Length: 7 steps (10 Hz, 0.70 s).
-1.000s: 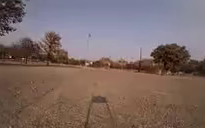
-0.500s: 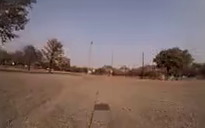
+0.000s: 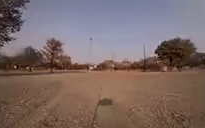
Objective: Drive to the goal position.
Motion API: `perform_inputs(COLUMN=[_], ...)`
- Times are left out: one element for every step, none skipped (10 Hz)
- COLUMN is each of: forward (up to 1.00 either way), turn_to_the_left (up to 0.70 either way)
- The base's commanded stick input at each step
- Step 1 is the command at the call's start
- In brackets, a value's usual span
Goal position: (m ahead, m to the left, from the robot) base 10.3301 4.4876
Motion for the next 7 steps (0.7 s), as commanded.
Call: perform_inputs(forward=[0.7, 0.7, 0.7, 0.7, 0.7, 0.7, 0.7], turn_to_the_left=[0.0, 0.0, 0.0, 0.0, 0.0, 0.0, 0.0])
